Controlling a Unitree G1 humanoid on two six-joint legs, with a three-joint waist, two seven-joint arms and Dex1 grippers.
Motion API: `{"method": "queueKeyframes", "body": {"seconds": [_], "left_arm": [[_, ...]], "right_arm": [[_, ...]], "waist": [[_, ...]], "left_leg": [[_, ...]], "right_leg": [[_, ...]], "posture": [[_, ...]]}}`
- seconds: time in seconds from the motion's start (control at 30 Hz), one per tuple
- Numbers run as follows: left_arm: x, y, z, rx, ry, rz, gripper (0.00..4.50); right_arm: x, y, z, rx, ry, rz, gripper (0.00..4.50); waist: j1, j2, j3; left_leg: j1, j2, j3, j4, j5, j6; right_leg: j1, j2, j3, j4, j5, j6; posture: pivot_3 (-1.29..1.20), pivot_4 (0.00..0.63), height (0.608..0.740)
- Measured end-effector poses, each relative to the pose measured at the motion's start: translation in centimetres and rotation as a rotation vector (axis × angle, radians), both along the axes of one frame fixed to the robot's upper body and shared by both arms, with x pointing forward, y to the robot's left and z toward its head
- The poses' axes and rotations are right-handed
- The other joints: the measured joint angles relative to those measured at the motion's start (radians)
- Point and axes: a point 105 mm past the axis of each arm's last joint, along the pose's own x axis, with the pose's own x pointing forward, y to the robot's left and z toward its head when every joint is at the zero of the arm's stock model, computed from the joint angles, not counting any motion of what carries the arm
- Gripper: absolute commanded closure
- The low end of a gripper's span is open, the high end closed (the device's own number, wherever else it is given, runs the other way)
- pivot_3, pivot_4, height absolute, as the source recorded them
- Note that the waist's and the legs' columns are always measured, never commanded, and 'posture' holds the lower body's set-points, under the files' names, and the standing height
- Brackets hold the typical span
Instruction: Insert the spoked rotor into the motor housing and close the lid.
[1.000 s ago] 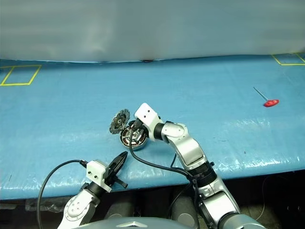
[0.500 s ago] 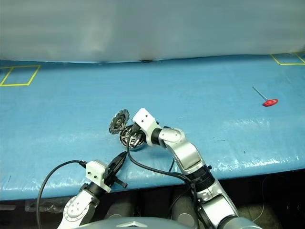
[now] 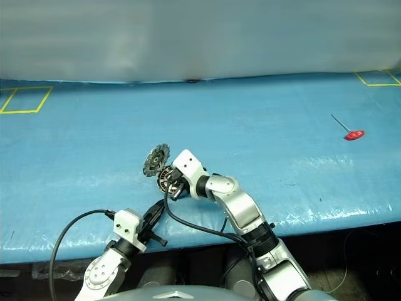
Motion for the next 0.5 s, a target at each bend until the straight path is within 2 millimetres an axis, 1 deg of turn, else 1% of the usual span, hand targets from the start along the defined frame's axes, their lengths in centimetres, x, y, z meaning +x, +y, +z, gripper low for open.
{"method": "queueKeyframes", "body": {"seconds": [0.1,0.23,0.4,0.5], "left_arm": [[0.0,0.0,0.0,0.0,0.002,-0.002,4.5],[-0.1,0.0,0.0,-0.001,0.003,-0.004,4.5],[0.3,-0.1,0.2,0.0,-0.011,-0.006,4.5],[0.3,-0.1,0.3,0.0,-0.013,-0.006,4.5]], "right_arm": [[-0.3,0.0,0.1,0.012,0.014,0.023,4.48],[-1.3,0.0,0.1,0.035,0.066,0.073,4.48],[-1.6,0.2,1.6,0.07,0.028,0.097,4.48],[-1.6,-0.1,3.2,0.101,-0.013,0.106,4.48]], "waist": [[0.0,0.0,0.0],[0.001,0.0,0.0],[0.001,0.0,0.0],[0.001,0.0,0.0]], "left_leg": [[0.0,0.0,0.0,0.0,0.0,0.0],[-0.001,0.0,0.0,0.0,0.0,0.0],[-0.001,0.0,0.0,0.0,0.0,0.0],[-0.001,0.0,0.0,0.0,0.0,0.0]], "right_leg": [[0.0,0.0,0.0,0.0,0.0,0.0],[0.0,0.0,0.0,0.0,0.0,0.0],[0.0,0.0,0.0,0.0,0.0,0.0],[0.0,0.0,0.0,0.0,0.0,0.0]], "posture": [[0.0,0.15,0.74],[0.0,0.15,0.74],[0.0,0.15,0.74],[0.0,0.15,0.74]]}}
